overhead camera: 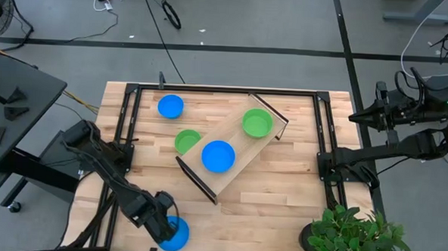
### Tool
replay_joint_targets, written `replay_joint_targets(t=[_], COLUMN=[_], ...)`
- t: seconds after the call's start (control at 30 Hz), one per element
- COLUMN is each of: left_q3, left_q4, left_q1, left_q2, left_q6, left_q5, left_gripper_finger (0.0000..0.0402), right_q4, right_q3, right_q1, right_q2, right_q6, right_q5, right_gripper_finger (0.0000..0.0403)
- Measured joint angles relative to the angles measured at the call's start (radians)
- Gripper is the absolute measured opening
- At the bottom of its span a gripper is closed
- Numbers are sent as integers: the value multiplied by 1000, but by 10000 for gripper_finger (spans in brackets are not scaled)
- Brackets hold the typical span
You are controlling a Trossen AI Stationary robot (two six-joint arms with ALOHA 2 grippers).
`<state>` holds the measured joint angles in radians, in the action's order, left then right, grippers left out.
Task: Pick & Place Mini bowls
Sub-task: Stack the bottom blue bowl on top of the blue bowl on the shelf
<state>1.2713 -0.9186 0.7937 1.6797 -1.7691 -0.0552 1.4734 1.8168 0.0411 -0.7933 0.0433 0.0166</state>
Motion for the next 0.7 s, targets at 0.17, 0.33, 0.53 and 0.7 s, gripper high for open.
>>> replay_joint_targets(t=[0.17, 0.33, 0.53, 0.7], left_q3=[0, 0, 0, 0], left_q4=[1, 6, 19, 24], left_q1=[-1, -4, -33, -71], left_q2=[-64, -146, -273, -362], left_q6=[0, -1, 1, 43], left_q5=[28, 96, 230, 302], left_gripper_finger=[1, 1, 1, 1], right_q4=[0, 0, 0, 0], right_q3=[0, 0, 0, 0], right_q1=[0, 0, 0, 0], right_q2=[0, 0, 0, 0], right_q6=[0, 0, 0, 0], right_q5=[0, 0, 0, 0], right_gripper_finger=[23, 23, 23, 23])
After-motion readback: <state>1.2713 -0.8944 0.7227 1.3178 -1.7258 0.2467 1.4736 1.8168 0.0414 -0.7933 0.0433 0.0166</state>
